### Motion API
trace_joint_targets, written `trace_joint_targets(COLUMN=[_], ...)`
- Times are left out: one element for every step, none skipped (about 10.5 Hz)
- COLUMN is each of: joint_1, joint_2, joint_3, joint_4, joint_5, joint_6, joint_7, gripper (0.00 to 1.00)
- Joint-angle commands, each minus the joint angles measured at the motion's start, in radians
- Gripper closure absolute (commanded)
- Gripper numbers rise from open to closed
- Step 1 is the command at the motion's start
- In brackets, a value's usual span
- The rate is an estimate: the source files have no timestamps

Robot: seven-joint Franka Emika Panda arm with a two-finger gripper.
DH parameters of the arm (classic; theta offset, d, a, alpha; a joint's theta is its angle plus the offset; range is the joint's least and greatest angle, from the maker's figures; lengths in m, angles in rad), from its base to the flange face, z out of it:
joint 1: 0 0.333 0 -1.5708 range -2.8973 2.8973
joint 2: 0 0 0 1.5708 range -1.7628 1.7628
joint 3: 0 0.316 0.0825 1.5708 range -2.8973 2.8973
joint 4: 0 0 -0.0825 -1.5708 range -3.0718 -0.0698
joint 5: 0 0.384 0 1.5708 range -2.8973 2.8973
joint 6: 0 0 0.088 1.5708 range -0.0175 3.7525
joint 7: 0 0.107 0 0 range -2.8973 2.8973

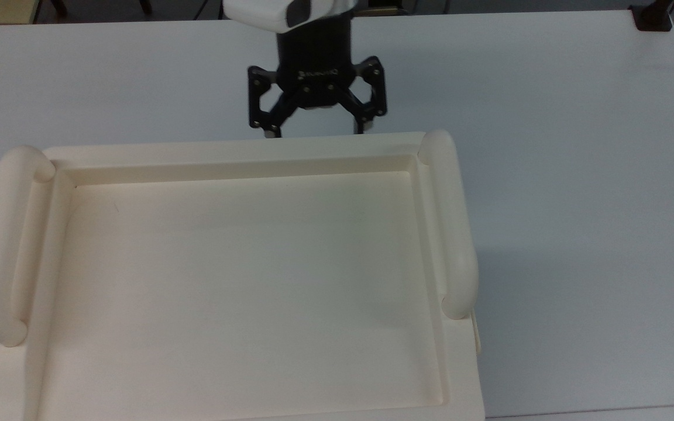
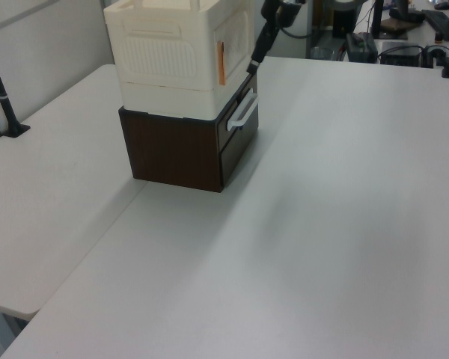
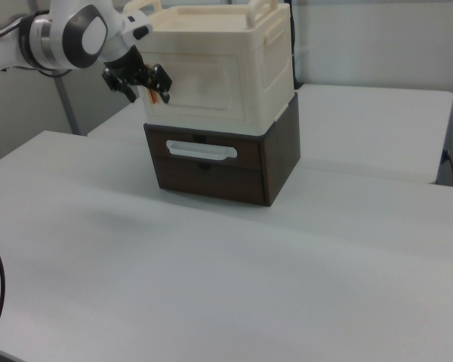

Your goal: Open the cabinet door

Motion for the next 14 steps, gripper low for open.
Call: trace_joint_targets(joint_1=[0.039, 0.061, 0.064, 0.066, 0.067, 0.066, 0.066, 0.066, 0.066, 0.064, 0.060, 0.056, 0.055, 0.046], joint_2=[0.021, 0.036, 0.039, 0.039, 0.039, 0.039, 0.039, 0.039, 0.039, 0.042, 0.042, 0.041, 0.039, 0.030], joint_3=[-0.009, -0.012, -0.010, -0.009, -0.009, -0.009, -0.009, -0.009, -0.009, -0.010, -0.010, -0.013, -0.019, -0.020], joint_4=[0.027, 0.029, 0.029, 0.027, 0.027, 0.025, 0.027, 0.025, 0.024, 0.022, 0.021, 0.016, 0.003, -0.025], joint_5=[0.001, -0.024, -0.068, -0.106, -0.133, -0.139, -0.141, -0.141, -0.144, -0.150, -0.148, -0.148, -0.148, -0.147], joint_6=[0.156, 0.195, 0.226, 0.252, 0.257, 0.257, 0.257, 0.257, 0.257, 0.257, 0.257, 0.251, 0.240, 0.213], joint_7=[0.046, 0.065, 0.091, 0.121, 0.137, 0.139, 0.139, 0.139, 0.137, 0.137, 0.136, 0.133, 0.128, 0.128], gripper=[0.03, 0.09, 0.18, 0.25, 0.41, 0.52, 0.61, 0.71, 0.77, 0.86, 0.94, 0.97, 0.97, 0.97])
